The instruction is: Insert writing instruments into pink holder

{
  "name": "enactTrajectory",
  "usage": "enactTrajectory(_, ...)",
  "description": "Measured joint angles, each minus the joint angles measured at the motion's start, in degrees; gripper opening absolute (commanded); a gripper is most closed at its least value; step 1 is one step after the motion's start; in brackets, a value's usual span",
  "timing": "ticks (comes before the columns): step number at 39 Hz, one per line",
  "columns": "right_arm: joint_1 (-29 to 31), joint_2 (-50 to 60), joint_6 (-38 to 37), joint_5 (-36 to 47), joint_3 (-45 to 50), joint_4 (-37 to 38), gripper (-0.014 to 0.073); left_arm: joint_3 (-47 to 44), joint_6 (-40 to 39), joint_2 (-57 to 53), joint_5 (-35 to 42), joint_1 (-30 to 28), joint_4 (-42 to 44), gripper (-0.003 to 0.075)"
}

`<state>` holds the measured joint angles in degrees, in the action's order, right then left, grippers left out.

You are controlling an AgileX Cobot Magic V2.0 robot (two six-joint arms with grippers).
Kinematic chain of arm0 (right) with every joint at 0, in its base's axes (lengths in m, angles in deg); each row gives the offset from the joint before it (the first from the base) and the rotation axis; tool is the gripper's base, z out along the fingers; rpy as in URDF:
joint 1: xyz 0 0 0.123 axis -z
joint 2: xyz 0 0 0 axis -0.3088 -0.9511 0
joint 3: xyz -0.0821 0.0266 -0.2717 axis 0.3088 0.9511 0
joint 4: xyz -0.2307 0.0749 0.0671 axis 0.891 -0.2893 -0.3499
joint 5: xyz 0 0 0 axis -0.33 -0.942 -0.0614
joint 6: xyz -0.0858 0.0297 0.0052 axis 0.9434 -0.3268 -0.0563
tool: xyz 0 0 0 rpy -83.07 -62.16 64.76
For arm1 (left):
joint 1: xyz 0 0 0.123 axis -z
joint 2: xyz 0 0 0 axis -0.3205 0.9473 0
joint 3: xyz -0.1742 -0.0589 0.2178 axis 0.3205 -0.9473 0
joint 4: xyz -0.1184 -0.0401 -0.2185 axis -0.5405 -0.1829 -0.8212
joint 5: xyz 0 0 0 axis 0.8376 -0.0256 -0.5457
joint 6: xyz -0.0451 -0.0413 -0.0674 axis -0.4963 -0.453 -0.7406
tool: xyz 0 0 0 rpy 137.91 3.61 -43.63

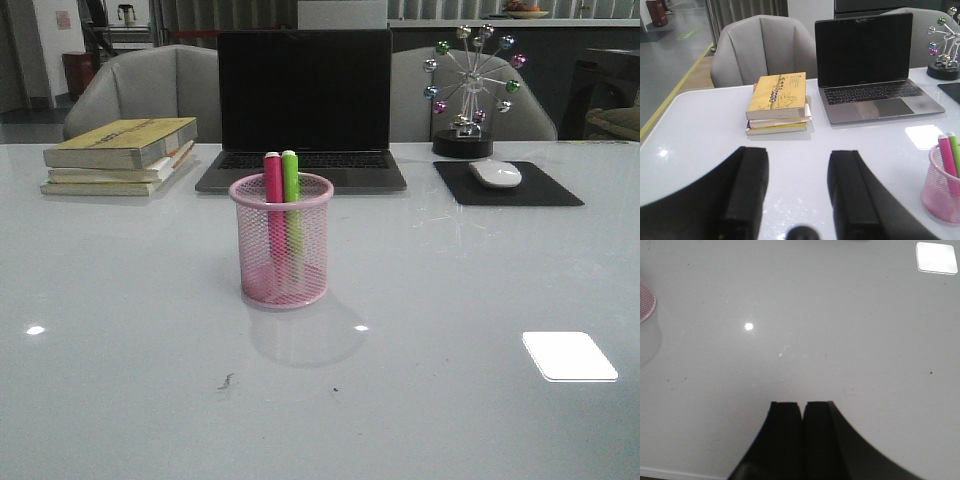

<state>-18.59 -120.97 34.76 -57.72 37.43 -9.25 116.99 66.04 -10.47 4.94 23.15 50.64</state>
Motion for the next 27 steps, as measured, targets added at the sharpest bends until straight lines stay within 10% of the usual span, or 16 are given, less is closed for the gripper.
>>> enactTrajectory(27, 0.00, 2.27, 0.00, 0.00, 0.00, -0.09, 0.0049, 0.00, 0.00, 0.00, 0.00, 0.00, 0.00, 0.0365)
